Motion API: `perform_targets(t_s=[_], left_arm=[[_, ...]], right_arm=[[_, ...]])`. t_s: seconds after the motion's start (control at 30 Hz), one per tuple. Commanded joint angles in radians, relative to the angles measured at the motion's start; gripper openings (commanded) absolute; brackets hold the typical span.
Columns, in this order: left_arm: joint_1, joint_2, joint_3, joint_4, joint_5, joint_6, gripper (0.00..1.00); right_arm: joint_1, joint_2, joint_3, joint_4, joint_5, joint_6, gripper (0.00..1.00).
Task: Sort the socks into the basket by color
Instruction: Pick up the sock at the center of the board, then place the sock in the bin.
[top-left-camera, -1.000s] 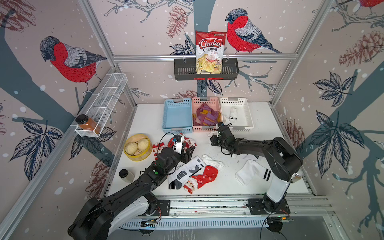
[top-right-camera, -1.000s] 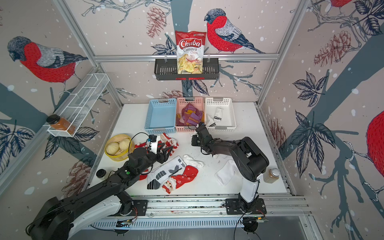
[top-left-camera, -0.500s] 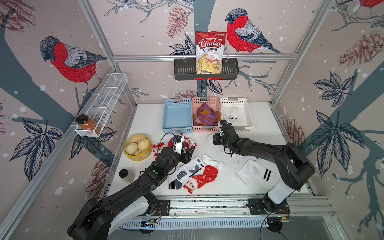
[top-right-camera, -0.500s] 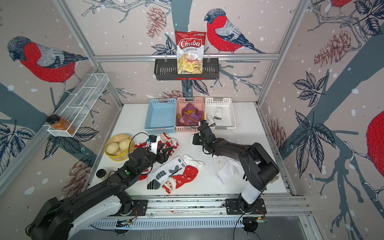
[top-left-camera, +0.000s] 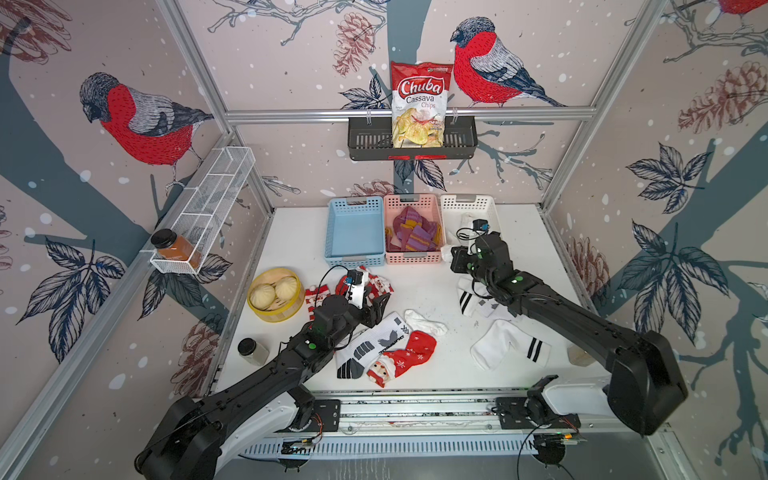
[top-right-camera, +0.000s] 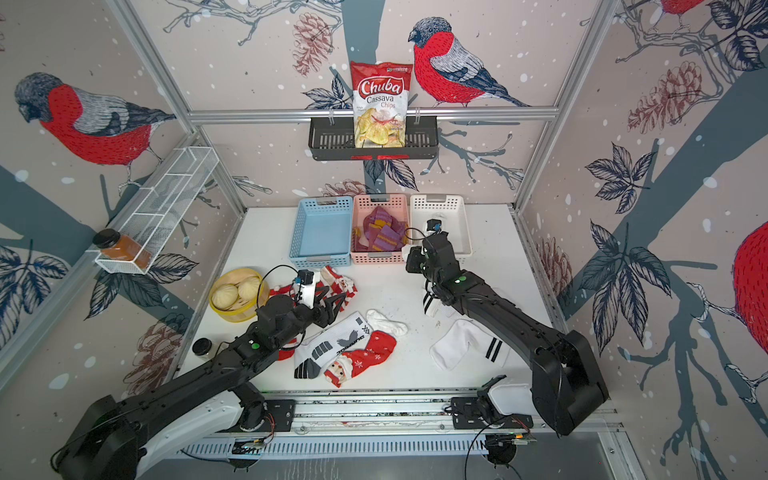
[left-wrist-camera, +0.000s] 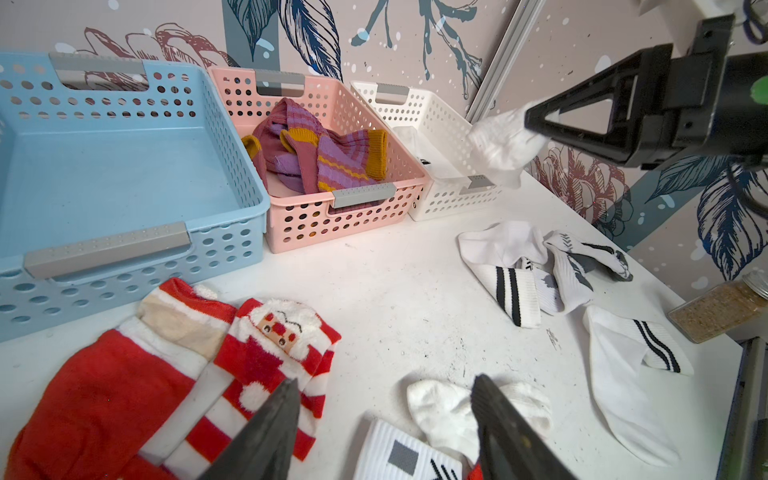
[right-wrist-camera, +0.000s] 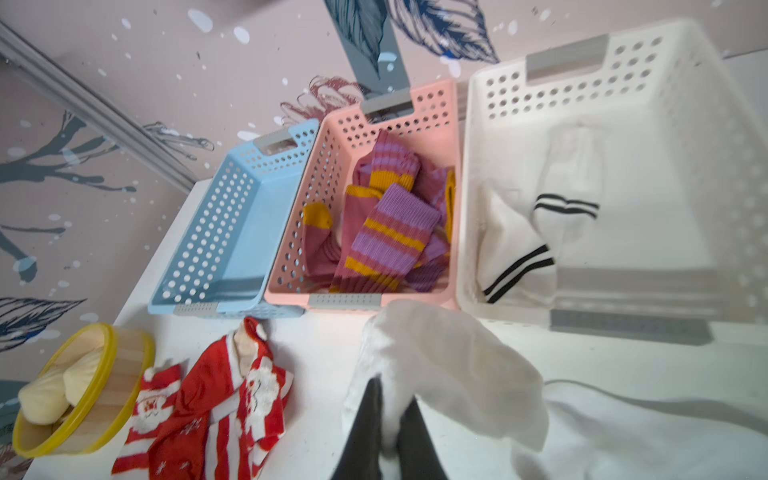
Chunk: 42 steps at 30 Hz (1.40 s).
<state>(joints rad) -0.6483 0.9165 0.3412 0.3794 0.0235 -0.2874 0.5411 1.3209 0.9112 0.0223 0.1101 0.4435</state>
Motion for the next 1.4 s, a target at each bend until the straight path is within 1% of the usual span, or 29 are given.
perform_targets(t_s=[0.0, 0.2, 0.37, 0.5, 0.57, 0.67, 0.8, 0.97, 1.1, 1.23, 1.37], left_arm=[[0.001, -0.001, 0.01, 0.015, 0.016, 0.005, 0.66], [-0.001, -0.005, 0.015, 0.007, 0.026, 0.001, 0.67], [0.0, -0.024, 0.009, 0.003, 0.026, -0.002, 0.68], [-0.001, -0.028, 0.008, -0.002, 0.032, -0.001, 0.68], [0.0, -0.027, 0.007, 0.0, 0.03, 0.0, 0.69], [0.0, -0.024, 0.006, 0.003, 0.03, 0.002, 0.69], [-0.001, -0.027, 0.004, 0.002, 0.024, 0.004, 0.69], [0.0, -0.024, 0.005, 0.0, 0.017, 0.007, 0.69], [0.0, -0.021, 0.004, 0.003, 0.016, 0.008, 0.69], [0.0, -0.021, 0.002, 0.003, 0.016, 0.008, 0.69], [0.0, -0.021, 0.0, 0.006, 0.013, 0.008, 0.69]], right_arm=[[-0.059, 0.002, 0.02, -0.001, 0.01, -0.043, 0.12], [-0.18, 0.112, 0.109, 0.006, -0.002, -0.067, 0.11], [-0.284, 0.244, 0.182, 0.004, -0.061, -0.065, 0.11], [-0.34, 0.347, 0.237, -0.007, -0.107, -0.065, 0.12], [-0.355, 0.387, 0.259, -0.01, -0.123, -0.069, 0.2], [-0.367, 0.425, 0.286, -0.021, -0.128, -0.075, 0.26], [-0.378, 0.427, 0.295, -0.022, -0.146, -0.076, 0.32], [-0.376, 0.388, 0.275, -0.024, -0.154, -0.078, 0.39], [-0.37, 0.346, 0.245, -0.028, -0.164, -0.076, 0.39], [-0.335, 0.281, 0.182, -0.022, -0.173, -0.067, 0.4], [-0.259, 0.225, 0.119, -0.022, -0.162, -0.055, 0.4]])
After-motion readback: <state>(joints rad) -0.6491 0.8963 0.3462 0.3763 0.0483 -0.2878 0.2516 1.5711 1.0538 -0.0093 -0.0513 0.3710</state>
